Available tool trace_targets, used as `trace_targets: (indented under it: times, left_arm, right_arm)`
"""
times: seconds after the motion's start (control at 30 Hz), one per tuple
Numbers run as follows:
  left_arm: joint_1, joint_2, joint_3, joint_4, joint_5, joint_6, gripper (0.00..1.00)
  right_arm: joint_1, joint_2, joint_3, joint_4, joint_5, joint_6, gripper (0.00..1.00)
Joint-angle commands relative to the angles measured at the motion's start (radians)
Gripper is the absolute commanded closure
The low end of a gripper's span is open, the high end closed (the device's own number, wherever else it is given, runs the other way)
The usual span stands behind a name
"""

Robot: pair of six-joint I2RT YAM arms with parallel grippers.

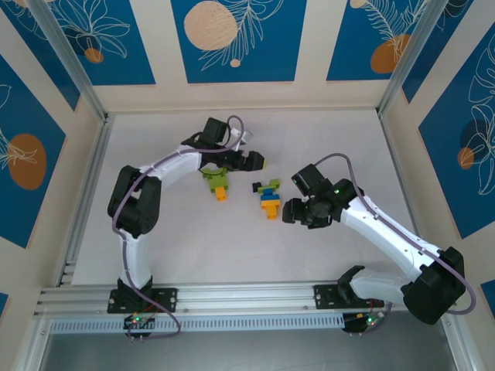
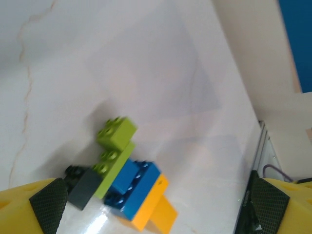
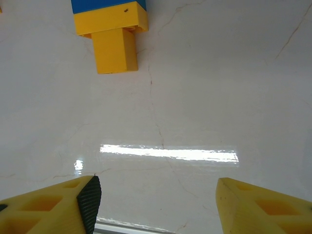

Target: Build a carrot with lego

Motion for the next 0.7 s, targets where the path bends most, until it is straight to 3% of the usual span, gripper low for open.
trace_targets:
  times: [0.0, 0.07, 0.1, 0.17, 0.27, 0.33, 0.37, 0.43, 0.53, 0.67]
  left_arm:
    - [0.005, -0.119, 0.060, -0.034, 0.027, 0.034, 0.01]
    - [0.004, -0.219, 0.021, -0.041, -0.046, 0.070, 0.01]
    - [0.004, -0.285, -0.017, -0.052, -0.136, 0.103, 0.01]
    - [0.006, -0.428, -0.124, -0.049, -0.378, 0.171, 0.01]
    - [0.016, -0.667, -0.399, 0.120, -0.719, 0.263, 0.01]
    - [0.044, -0.789, -0.556, 0.199, -0.943, 0.278, 0.01]
    - [0.073, -0.828, -0.608, 0.208, -1.004, 0.279, 0.00]
    - [0.119, -0.899, -0.728, 0.269, -1.091, 0.319, 0.01]
    - [0.152, -0.961, -0.943, 0.491, -1.194, 0.422, 0.00]
    - [0.268, -0.906, -1.070, 0.631, -1.115, 0.375, 0.01]
  right_arm:
    - [0.009, 0.014, -0.021, 0.049, 0.025, 0.024, 0.35]
    - [0.010, 0.006, -0.017, 0.091, 0.043, -0.004, 0.36]
    - [0.005, 0.004, 0.004, 0.099, 0.064, -0.037, 0.35]
    - [-0.013, 0.020, 0.067, 0.102, 0.156, -0.117, 0.31]
    - [-0.090, 0.080, 0.111, 0.185, 0.288, -0.264, 0.24]
    - [-0.182, 0.137, 0.095, 0.283, 0.314, -0.329, 0.22]
    - [-0.226, 0.162, 0.080, 0.335, 0.312, -0.342, 0.21]
    - [-0.317, 0.195, 0.030, 0.447, 0.321, -0.348, 0.21]
    - [-0.403, 0.164, -0.117, 0.678, 0.338, -0.374, 0.21]
    - [-0.517, 0.122, -0.286, 0.912, 0.265, -0.384, 0.21]
